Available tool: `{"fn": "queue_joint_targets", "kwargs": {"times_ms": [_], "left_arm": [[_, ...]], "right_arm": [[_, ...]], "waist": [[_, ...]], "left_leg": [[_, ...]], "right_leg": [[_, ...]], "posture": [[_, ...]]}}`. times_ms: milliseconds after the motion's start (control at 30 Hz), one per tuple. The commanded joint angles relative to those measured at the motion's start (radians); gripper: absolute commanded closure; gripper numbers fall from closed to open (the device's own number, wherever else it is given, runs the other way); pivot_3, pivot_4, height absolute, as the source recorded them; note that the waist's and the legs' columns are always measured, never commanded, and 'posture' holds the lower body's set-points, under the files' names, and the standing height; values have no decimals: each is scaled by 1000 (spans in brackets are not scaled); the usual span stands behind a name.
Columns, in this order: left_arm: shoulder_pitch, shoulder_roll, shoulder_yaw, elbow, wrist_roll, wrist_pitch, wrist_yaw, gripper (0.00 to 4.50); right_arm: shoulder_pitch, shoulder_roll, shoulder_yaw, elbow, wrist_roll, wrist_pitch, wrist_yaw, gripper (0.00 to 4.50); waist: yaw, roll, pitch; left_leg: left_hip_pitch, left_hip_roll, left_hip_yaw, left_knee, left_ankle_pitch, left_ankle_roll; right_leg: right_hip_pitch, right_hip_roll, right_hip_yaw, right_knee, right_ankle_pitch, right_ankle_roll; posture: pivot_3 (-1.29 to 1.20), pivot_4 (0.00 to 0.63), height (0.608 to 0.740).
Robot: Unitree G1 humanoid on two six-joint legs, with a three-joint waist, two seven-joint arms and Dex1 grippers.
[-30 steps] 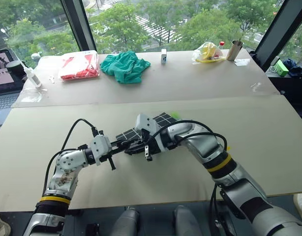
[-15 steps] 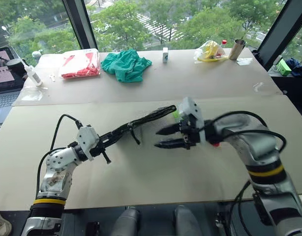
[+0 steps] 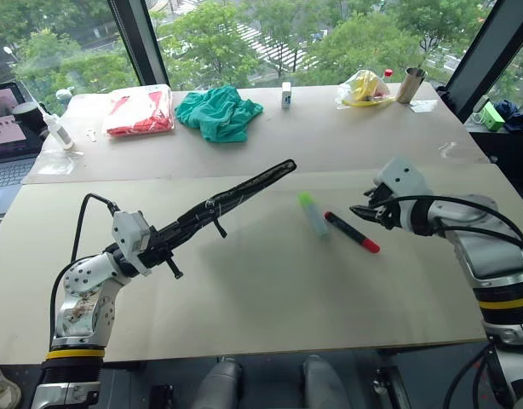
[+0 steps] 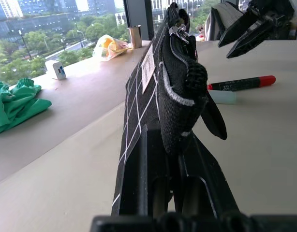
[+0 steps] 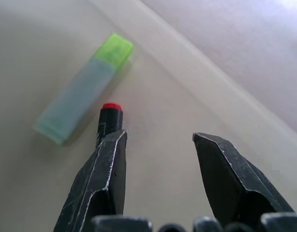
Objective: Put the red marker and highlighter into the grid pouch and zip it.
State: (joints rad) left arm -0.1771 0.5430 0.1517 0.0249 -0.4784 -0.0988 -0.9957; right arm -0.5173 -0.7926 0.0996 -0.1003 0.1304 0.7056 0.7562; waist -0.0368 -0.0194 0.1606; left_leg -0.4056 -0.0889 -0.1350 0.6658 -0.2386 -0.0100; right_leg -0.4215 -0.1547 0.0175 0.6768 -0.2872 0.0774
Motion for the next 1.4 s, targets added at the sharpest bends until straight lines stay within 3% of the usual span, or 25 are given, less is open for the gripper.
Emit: {"fn": "queue_joint_targets", "kwargs": {"times_ms": [33,233,600,833,1067,1233,1400], "left_arm": [[-3,7,14,-35,-29,8,-21,4500],[19,24,5,-64,-57,69,-68,4500],[54,99,21,-67,-49,129,-140,4500],[70,116,26,-81,-47,126,-154,4500],[98,137,24,-85,-24,103,-166,4500],[109,141,10,-70,3,73,-181,4500],[95,130,-4,-54,16,61,-180,4500]], "right_arm": [[32,-4,-20,-68,6,34,-8,2044],[49,-14,-48,-59,36,66,12,2044],[65,-1,66,61,-34,31,24,2044],[61,19,80,108,-41,-5,33,3916],[-59,26,-28,121,-17,-121,16,3911],[-104,-82,-107,-68,131,-177,245,3911],[-89,-163,-75,-270,199,-180,374,3911]], "waist": [[0,0,0],[-1,0,0],[-1,0,0],[-3,-4,-2],[0,-1,-1],[2,0,0],[7,0,0]], "left_leg": [[0,0,0,0,0,0],[0,0,0,1,-1,1],[2,0,1,1,-1,2],[8,1,1,1,-5,8],[16,1,1,-1,-7,11],[14,1,1,-4,-7,11],[13,2,1,-5,-9,12]], "right_leg": [[0,0,0,0,0,0],[0,0,0,0,0,0],[2,0,0,0,0,0],[8,1,0,-1,0,0],[17,1,0,-7,0,0],[15,1,0,-8,0,0],[16,1,-1,-13,0,0]], "posture": [[0,150,740],[0,150,740],[0,150,740],[0,150,740],[0,150,740],[0,150,740],[0,150,740]]}}
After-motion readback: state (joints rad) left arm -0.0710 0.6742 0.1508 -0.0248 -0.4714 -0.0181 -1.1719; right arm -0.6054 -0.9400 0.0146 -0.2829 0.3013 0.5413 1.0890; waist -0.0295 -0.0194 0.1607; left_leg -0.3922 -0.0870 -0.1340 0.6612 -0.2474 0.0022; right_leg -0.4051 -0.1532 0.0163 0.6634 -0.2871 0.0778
